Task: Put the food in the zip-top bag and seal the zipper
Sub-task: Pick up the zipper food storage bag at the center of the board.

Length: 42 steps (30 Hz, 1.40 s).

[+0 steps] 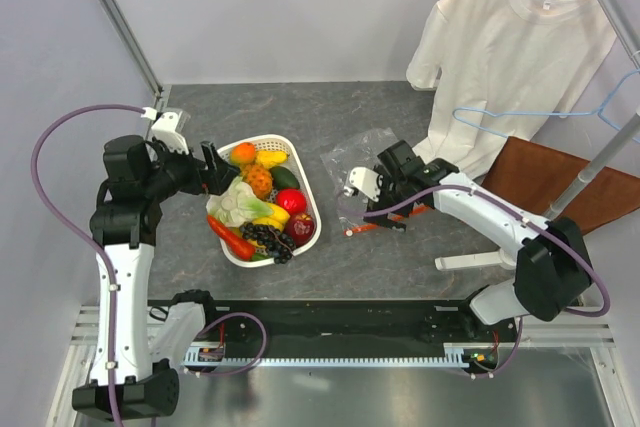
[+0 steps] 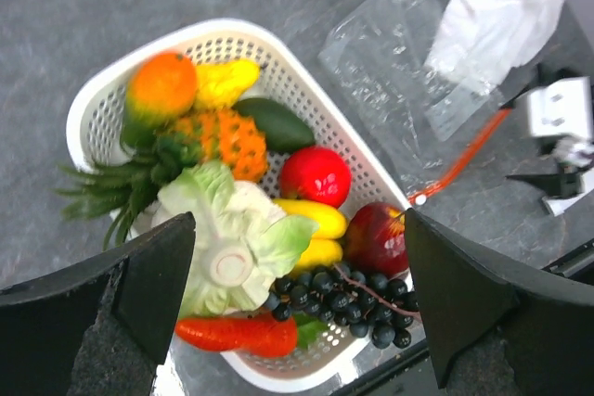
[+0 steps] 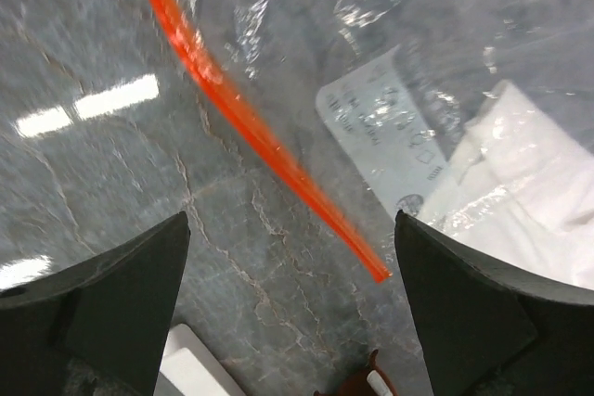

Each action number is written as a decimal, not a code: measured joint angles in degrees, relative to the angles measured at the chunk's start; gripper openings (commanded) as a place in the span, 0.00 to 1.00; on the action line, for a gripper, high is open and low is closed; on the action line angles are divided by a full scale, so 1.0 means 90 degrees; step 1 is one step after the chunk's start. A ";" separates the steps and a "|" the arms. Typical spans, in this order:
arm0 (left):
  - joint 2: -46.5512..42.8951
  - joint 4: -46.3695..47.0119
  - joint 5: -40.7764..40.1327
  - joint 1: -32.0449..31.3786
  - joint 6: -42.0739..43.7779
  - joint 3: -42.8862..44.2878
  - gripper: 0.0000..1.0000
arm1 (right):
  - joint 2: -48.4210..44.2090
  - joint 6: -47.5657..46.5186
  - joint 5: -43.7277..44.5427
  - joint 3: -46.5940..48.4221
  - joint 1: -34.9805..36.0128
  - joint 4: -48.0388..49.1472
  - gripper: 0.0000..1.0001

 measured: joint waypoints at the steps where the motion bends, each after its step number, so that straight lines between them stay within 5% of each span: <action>1: -0.0102 0.0143 0.0134 0.0000 0.0002 -0.0032 1.00 | -0.0010 -0.0219 0.0000 -0.0199 0.0000 0.0068 0.98; 5: -0.0325 0.0585 0.0600 0.0000 0.0002 -0.0141 1.00 | -0.0039 -0.1188 -0.0002 -0.0874 -0.0002 0.0381 0.95; 15: -0.0333 0.0911 0.1127 -0.0002 0.0002 -0.0357 1.00 | -0.0034 -0.3150 0.0425 -0.1685 -0.0044 0.1120 0.69; 19: -0.0345 0.0981 0.1154 0.0000 0.0002 -0.0447 1.00 | 0.0007 -0.3551 0.0525 -0.1693 -0.0131 0.1248 0.58; 30: -0.0345 0.1175 0.1251 0.0000 0.0000 -0.0566 1.00 | 0.0668 -0.4048 0.0753 -0.1552 -0.0357 0.1474 0.49; 36: -0.0350 0.1268 0.1280 0.0000 0.0000 -0.0668 1.00 | 0.0818 -0.4131 0.0833 -0.1498 -0.0398 0.1571 0.30; 42: -0.0350 0.1290 0.1297 0.0000 0.0000 -0.0746 1.00 | 0.0993 -0.4082 0.0857 -0.1231 -0.0440 0.1566 0.00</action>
